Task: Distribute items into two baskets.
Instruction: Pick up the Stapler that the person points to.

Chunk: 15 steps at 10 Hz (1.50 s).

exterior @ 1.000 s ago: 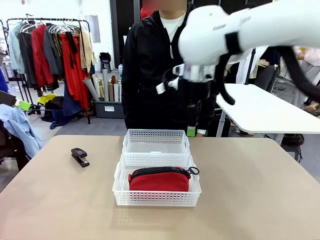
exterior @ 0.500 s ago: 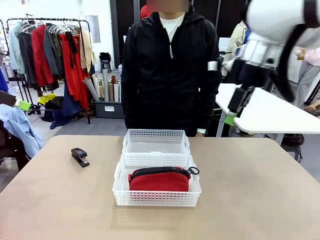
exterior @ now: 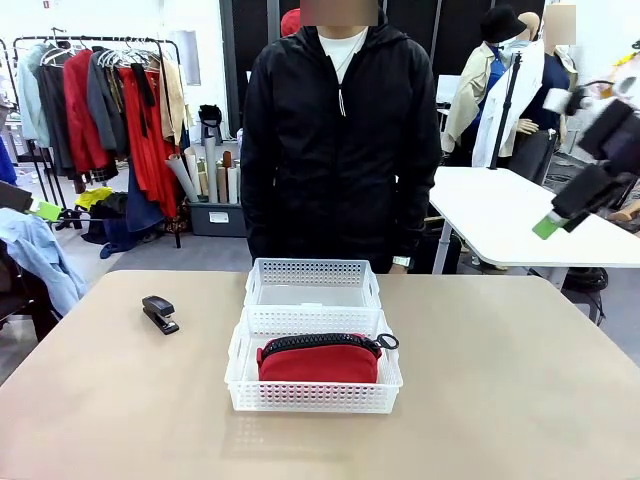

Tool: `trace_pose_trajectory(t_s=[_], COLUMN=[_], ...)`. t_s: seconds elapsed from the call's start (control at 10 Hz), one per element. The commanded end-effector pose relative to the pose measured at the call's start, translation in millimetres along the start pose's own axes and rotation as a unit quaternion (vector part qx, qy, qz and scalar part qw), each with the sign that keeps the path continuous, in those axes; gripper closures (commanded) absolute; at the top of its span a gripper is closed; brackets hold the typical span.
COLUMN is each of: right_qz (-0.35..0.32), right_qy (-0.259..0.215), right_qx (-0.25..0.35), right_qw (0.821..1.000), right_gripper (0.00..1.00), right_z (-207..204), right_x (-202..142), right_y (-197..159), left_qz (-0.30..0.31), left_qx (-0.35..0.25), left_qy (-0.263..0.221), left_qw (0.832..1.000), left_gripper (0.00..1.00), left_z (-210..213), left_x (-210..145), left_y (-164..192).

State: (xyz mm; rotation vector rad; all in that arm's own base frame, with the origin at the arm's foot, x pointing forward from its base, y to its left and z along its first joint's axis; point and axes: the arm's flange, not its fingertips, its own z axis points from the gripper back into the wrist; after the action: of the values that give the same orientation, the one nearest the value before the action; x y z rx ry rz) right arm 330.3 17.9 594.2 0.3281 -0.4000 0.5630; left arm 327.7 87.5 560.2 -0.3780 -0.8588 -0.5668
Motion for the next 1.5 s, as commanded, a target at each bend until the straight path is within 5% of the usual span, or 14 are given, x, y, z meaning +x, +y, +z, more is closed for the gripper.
trace_pose_trajectory(t_s=[0.0,0.5,1.0,1.1,1.4], right_qz=[-0.024,-0.021,-0.011,-0.035,-0.035], right_qy=[-0.050,-0.099,-0.137,-0.103,-0.103], right_qx=[0.009,0.044,0.056,0.048,0.048], right_qw=[0.998,0.994,0.989,0.993,0.993], right_gripper=[0.00,0.00,0.00,0.00,0.00], right_z=[-3.7,6.2,7.1,15.2,15.2], right_x=[-20.0,-56.1,-71.6,-69.6,-69.6], right_y=[-14.2,-71.3,-72.7,-78.6,-78.6], left_qz=[-0.003,-0.003,-0.003,-0.003,-0.003], left_qx=[-0.007,-0.007,-0.007,-0.007,-0.007], left_qy=[-0.005,-0.005,-0.005,-0.005,-0.005], left_qw=[1.000,1.000,1.000,1.000,1.000], left_gripper=[0.00,0.00,0.00,0.00,0.00], left_z=[-0.9,-0.9,-0.9,-0.9,-0.9], left_x=[-0.5,-0.5,-0.5,-0.5,-0.5], left_y=[0.4,0.4,0.4,0.4,0.4])
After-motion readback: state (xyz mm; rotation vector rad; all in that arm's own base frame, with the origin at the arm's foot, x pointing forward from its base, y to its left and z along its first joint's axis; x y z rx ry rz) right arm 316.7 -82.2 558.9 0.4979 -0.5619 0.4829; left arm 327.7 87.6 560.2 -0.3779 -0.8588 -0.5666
